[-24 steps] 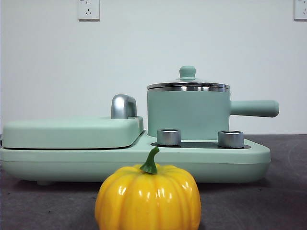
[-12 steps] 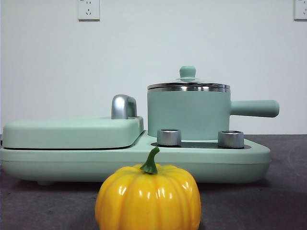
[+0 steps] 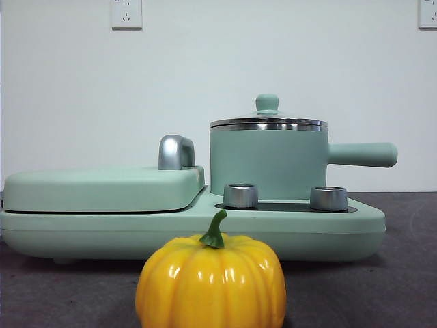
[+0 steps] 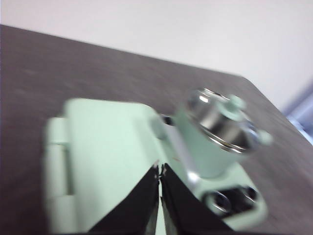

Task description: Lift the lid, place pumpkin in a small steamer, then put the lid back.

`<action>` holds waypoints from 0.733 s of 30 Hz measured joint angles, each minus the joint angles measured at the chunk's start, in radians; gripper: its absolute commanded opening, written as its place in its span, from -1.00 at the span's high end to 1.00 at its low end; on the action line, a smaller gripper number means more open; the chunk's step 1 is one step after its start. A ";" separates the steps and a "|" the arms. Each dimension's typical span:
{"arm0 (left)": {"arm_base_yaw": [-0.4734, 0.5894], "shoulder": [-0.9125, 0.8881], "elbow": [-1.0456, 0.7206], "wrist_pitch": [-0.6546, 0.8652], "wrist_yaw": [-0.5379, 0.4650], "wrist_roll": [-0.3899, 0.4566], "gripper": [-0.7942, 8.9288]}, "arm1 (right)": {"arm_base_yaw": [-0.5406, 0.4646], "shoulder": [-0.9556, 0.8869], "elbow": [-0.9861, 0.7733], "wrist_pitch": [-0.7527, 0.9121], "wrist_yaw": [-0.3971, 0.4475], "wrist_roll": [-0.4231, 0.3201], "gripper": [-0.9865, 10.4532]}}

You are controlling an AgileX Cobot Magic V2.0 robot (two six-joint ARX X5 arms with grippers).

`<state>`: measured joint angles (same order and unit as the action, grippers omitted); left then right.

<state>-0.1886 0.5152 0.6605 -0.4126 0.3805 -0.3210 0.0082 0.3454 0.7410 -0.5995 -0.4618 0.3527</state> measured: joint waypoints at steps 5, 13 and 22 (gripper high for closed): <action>-0.043 0.101 0.117 -0.075 0.145 0.040 0.82 | 0.000 0.103 0.122 -0.053 -0.188 -0.060 0.80; -0.094 0.121 0.158 -0.095 0.244 0.059 0.68 | 0.000 0.137 0.155 -0.073 -0.269 -0.094 0.80; -0.097 0.131 0.158 -0.096 0.245 0.063 -0.20 | 0.000 0.137 0.155 -0.090 -0.241 -0.095 -0.04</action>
<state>-0.2859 0.6464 0.8181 -0.5087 0.6250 -0.2577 0.0082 0.4824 0.8963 -0.6895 -0.7029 0.2577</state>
